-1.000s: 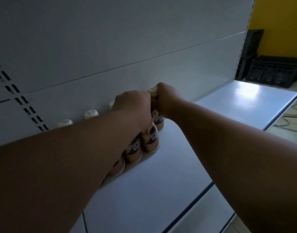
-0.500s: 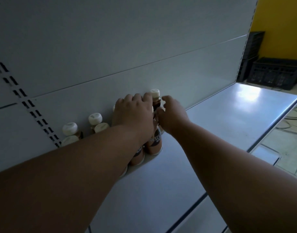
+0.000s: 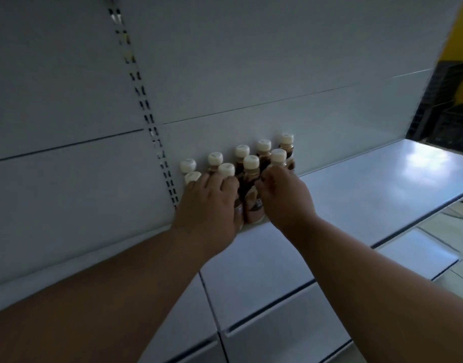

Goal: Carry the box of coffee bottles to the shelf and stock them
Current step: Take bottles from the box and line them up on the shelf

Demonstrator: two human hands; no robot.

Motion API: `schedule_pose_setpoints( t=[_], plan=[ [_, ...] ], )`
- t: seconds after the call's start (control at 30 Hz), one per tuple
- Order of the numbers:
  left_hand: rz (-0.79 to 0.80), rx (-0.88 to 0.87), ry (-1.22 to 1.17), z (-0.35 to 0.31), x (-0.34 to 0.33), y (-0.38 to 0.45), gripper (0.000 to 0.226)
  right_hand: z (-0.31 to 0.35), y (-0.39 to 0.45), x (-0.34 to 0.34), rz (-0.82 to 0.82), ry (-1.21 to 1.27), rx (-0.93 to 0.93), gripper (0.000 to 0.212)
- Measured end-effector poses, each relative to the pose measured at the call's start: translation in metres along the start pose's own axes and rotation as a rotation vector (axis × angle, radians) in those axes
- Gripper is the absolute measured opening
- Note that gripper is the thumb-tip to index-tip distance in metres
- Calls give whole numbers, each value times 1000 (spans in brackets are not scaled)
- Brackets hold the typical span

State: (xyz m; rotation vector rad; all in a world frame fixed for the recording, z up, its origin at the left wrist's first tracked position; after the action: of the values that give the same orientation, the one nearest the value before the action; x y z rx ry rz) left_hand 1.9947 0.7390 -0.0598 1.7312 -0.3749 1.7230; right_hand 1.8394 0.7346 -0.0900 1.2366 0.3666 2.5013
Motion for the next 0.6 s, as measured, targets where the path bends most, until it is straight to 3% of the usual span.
schedule_pose_setpoints(
  t=[0.13,0.27,0.47,0.6],
  plan=[
    [64,59,-184,25,-23,-33,25,20,-10,-26,71,-8,42,15],
    [54,298,-507,57,-64,-63,22,18,-22,-49,125,-21,7,17],
    [-41,634,-872,71,-95,-58,57,1,-24,-75,168,-18,-81,27],
    [-57,690,-854,73,-97,-42,67,-1,-21,-84,133,30,-139,37]
  ],
)
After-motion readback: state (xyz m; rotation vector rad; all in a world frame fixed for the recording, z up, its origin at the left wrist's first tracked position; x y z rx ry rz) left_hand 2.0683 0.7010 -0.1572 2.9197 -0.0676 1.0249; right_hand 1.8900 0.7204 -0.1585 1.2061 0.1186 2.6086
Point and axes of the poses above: each hand's wrist, its own y-axis towards the middle knuckle, its own x-axis out of the back of the hand, z = x × y, the point moved 6 cm from there along y, towards the middle knuckle, and after that the axes turned 14 degrees about z, right-handed, at the moved point
